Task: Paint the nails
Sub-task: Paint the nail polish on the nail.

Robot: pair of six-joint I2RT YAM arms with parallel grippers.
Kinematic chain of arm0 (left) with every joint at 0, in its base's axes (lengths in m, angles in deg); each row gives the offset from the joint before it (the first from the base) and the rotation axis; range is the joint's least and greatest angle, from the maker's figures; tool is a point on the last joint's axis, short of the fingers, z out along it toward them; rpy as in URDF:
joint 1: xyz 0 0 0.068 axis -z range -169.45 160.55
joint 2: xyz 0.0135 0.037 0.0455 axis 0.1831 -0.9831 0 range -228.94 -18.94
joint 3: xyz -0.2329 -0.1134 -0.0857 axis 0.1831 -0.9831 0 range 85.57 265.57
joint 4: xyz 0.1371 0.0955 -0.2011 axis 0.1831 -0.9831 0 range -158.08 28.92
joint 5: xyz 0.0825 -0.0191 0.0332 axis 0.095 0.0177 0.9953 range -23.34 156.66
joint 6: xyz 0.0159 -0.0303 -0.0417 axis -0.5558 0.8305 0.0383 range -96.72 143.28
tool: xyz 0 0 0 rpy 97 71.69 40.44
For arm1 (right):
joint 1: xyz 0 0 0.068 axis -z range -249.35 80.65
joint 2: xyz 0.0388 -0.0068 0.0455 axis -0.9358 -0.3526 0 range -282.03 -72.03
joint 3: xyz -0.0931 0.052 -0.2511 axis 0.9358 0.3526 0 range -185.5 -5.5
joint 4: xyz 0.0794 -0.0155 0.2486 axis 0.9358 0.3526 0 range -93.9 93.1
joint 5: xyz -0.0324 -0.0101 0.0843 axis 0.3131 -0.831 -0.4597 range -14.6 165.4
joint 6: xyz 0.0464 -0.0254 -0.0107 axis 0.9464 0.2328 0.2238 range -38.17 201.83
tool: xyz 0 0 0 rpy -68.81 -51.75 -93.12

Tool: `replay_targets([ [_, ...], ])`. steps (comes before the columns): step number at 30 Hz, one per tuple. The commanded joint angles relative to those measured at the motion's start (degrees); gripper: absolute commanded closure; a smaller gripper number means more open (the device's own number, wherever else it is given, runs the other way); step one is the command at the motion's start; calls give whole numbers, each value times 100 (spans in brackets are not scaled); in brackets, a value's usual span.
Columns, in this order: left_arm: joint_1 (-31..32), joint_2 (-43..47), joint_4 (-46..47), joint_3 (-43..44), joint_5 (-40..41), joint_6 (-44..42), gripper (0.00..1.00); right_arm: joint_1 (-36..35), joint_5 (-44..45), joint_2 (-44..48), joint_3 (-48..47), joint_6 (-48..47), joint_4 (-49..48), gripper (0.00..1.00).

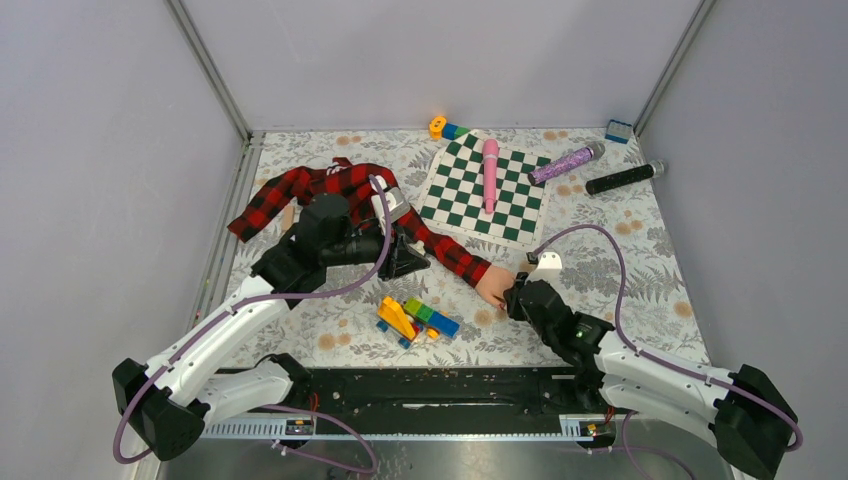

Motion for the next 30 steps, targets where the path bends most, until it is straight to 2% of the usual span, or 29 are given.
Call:
replay_targets([
  [1,15,-4,335,228,-128,48,100,23,398,-34,33,70,-337,100],
  [30,16,-36,333,237,-173,67,100,23,376,-116,133,129,-273,100],
])
